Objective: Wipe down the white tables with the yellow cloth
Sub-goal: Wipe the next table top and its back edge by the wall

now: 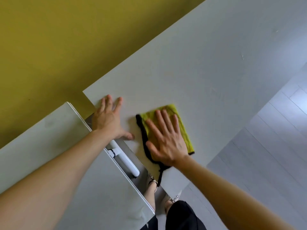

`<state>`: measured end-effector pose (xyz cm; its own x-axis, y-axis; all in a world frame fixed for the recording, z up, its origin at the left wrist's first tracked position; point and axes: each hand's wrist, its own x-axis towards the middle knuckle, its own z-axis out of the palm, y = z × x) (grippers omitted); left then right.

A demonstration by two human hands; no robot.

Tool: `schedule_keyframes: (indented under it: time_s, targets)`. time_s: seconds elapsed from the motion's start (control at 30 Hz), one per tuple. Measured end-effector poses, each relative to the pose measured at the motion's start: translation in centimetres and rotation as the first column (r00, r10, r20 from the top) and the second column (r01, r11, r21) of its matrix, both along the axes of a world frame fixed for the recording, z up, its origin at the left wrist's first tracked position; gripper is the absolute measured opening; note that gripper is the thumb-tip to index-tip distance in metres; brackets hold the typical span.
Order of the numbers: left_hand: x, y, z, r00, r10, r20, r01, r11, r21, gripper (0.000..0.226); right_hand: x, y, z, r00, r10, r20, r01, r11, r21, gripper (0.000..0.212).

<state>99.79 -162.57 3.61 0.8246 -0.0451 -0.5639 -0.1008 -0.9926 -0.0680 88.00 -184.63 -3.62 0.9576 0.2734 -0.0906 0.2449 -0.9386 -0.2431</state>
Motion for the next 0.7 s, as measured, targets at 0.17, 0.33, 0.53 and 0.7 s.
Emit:
schedule_keyframes:
  time_s: [0.17, 0.33, 0.53, 0.7]
  targets:
    - [2.1, 1.6, 1.7, 0.994, -0.014, 0.112, 0.018, 0.999, -0.042, 0.155, 1.5, -1.4, 0.0, 0.975, 0.22, -0.029, -0.221, 0.973, -0.063, 0.083]
    - [2.2, 3.3, -0.1, 0.977, 0.213, 0.008, -0.211, 0.972, -0.1, 0.18, 16.9, -3.9, 0.1, 0.989, -0.132, 0.071, 0.138, 0.986, -0.091, 0.079]
    - [1.8, 4.0, -0.6, 0.967, 0.254, 0.015, -0.247, 0.952, -0.183, 0.178, 11.8, 1.6, 0.8, 0.994, 0.098, 0.037, -0.095, 0.993, -0.068, 0.083]
    - [1.5, 4.3, -0.5, 0.98, 0.192, 0.04, -0.183, 0.968, -0.175, 0.168, 10.7, 1.4, 0.9, 0.872, 0.489, 0.023, -0.486, 0.871, -0.071, 0.074]
